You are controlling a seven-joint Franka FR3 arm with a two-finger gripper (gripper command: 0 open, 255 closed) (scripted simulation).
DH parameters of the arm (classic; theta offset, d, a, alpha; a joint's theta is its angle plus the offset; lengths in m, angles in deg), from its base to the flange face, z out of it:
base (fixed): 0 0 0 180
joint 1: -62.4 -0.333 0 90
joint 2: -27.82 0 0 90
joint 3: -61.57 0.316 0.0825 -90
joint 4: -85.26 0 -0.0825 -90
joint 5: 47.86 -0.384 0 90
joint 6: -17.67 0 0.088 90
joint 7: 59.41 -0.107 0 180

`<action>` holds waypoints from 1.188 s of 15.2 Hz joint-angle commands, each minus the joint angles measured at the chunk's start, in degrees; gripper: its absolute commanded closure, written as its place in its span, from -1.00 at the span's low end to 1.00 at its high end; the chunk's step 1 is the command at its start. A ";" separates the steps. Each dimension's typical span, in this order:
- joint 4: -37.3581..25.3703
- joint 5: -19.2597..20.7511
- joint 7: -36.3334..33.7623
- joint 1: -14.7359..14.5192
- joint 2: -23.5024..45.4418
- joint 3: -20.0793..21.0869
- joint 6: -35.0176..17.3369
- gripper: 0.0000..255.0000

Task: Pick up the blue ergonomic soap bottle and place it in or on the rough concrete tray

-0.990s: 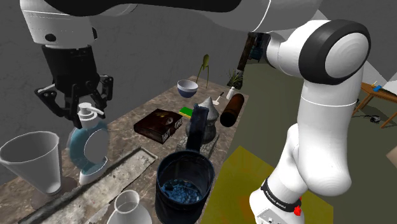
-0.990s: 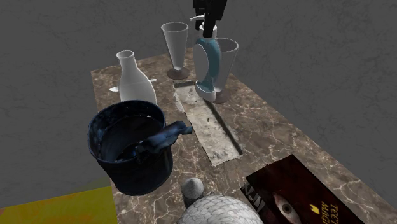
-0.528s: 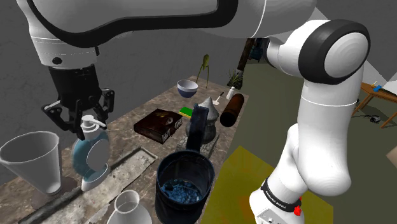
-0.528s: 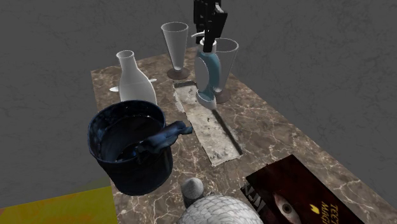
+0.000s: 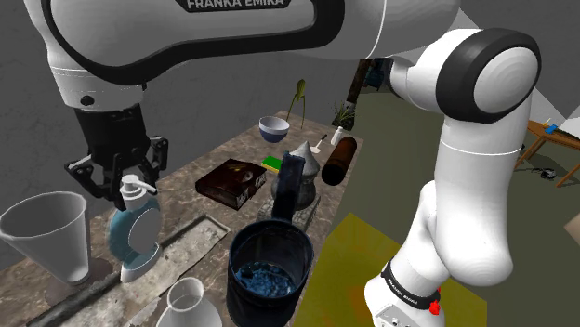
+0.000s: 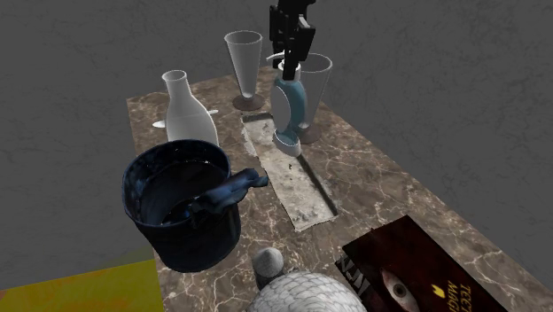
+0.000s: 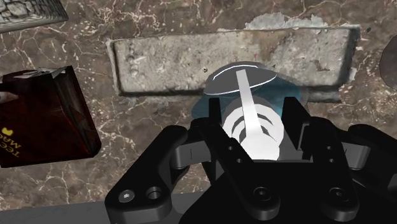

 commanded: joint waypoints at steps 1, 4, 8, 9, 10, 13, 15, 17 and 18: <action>0.00 0.00 0.00 0.00 -0.01 0.00 -0.02 1.00; 0.00 0.00 0.00 0.00 -0.01 0.00 -0.02 -1.00; -2.24 0.05 -0.01 -0.11 0.21 0.01 2.00 -1.00; -4.64 0.13 -0.03 -0.25 0.54 0.02 4.08 -1.00; -7.22 0.24 -0.07 -0.43 0.99 0.03 6.21 -1.00; -9.36 0.36 -0.11 -0.60 1.43 0.03 7.93 -1.00; -9.38 0.36 -0.11 -0.61 1.44 0.03 7.94 -1.00; -9.39 0.36 -0.11 -0.61 1.44 0.03 7.94 -1.00; -9.39 0.36 -0.11 -0.61 1.44 0.03 7.94 -1.00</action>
